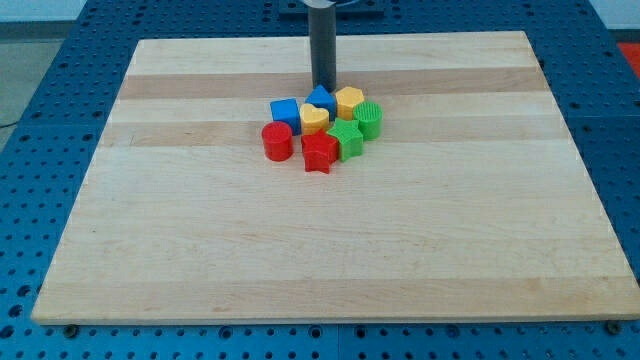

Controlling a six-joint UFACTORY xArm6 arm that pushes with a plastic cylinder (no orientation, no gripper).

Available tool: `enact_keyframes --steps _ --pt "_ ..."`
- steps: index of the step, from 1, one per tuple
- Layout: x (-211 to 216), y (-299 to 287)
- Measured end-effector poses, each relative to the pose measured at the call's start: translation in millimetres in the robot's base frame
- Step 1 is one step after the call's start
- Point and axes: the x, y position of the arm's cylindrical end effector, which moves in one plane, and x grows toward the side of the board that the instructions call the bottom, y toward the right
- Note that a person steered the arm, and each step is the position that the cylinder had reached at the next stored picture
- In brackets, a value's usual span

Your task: Push all the blocks into the heart

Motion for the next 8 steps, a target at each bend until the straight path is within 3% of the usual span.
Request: enact_keyframes --steps 2,8 --pt "4 59" --pt "37 59"
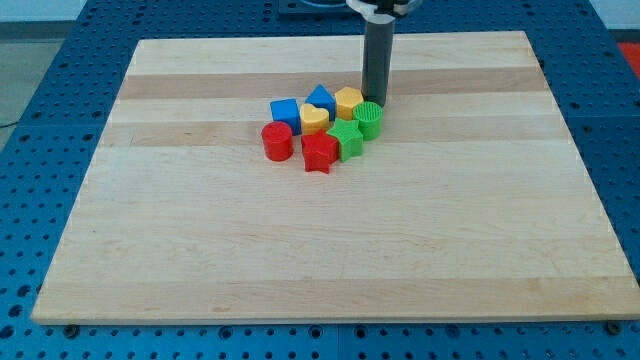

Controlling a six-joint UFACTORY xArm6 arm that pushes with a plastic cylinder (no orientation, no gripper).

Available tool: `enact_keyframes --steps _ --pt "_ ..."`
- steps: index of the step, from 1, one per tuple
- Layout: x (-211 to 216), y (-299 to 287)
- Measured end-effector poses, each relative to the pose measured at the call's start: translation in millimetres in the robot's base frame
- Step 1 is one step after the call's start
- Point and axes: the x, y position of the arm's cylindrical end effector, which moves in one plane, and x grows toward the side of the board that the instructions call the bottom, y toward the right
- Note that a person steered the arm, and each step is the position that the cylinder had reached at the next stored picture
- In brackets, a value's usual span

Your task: Push all the blocks into the heart

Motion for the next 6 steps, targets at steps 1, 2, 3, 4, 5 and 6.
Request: enact_keyframes --steps 1,2,3,4,5,6 --pt "-8 1" --pt "-20 1" --pt "-13 0" --pt "-2 -3" --pt "1 -3" --pt "3 -3"
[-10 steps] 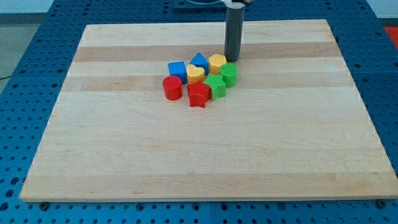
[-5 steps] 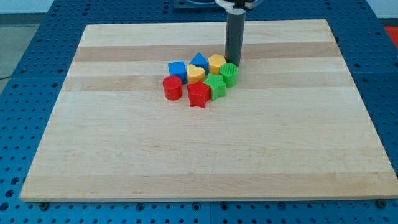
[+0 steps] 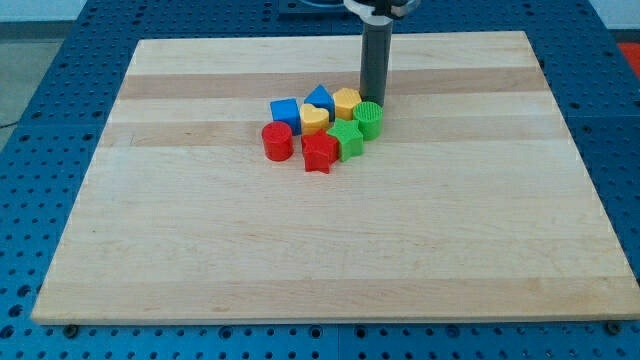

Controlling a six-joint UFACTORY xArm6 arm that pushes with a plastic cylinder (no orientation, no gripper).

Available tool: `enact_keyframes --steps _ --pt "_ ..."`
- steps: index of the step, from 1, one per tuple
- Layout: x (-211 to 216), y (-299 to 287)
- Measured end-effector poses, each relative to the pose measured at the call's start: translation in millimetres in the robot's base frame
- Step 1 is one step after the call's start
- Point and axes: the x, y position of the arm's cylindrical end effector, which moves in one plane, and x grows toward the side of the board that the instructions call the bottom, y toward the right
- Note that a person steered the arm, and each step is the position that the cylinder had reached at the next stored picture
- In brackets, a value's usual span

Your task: Push all the blocks into the heart

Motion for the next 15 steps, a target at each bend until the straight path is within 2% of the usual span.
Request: enact_keyframes --steps 6,8,9,12,15 --pt "2 -9" --pt "-1 75" --pt "28 81" --pt "28 22" --pt "29 13"
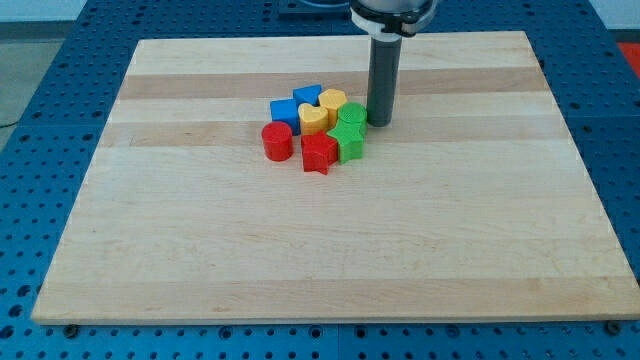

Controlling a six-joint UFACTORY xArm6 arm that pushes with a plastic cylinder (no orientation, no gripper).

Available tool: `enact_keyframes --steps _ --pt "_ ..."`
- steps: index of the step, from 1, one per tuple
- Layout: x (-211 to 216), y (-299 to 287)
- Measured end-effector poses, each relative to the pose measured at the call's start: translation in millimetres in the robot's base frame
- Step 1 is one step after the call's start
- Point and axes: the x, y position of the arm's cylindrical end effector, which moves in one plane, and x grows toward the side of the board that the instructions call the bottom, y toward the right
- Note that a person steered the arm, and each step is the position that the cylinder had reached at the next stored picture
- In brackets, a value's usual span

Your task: Push all the blocks into the heart

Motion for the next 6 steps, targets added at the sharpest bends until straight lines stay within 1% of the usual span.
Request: enact_keyframes --steps 1,2,4,6 --pt "23 18" --pt "54 18" --pt "54 -18" --pt "60 -19"
